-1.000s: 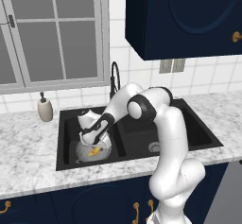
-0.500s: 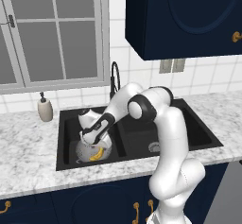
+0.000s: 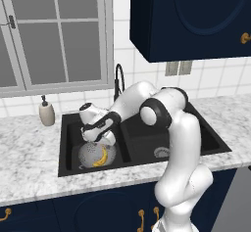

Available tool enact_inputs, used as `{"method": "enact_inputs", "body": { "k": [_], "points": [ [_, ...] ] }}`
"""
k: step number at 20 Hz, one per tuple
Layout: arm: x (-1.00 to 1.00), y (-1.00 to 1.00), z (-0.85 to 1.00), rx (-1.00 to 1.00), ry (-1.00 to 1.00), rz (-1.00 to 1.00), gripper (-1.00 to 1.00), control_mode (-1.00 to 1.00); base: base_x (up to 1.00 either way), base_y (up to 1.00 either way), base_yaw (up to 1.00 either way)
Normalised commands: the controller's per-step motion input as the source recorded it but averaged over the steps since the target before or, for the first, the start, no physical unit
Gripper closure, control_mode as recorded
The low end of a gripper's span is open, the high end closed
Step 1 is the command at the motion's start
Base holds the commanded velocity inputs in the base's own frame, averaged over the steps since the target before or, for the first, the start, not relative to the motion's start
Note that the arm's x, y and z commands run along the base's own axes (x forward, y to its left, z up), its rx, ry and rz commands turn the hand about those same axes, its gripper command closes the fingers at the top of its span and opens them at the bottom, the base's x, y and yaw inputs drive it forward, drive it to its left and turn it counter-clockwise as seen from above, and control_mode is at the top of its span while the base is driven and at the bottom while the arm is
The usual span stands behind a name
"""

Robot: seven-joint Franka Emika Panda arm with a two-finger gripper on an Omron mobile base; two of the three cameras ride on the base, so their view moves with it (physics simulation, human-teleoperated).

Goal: Put the colander in the sink, put the banana in the colander, and turn on the sink faucet and pour water over the colander.

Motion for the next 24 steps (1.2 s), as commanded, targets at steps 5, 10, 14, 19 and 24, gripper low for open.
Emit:
{"method": "enact_inputs", "body": {
  "k": [5, 10, 14, 19, 24],
  "points": [
    [-0.65, 0.01, 0.86, 0.11, -0.04, 0.00, -1.00, -1.00, 0.00, 0.00, 0.00],
    [-0.76, -0.04, 0.74, 0.06, 0.00, 0.01, -1.00, -1.00, 0.00, 0.00, 0.00],
    [-0.61, -0.28, 0.75, 0.01, 0.00, 0.00, -1.00, -1.00, 0.00, 0.00, 0.00],
    [-0.69, -0.37, 0.71, 0.00, -0.07, 0.06, -1.00, -1.00, 0.00, 0.00, 0.00],
    [-0.66, -0.43, 0.69, 0.00, -0.15, 0.10, -1.00, -1.00, 0.00, 0.00, 0.00]
  ]
}}
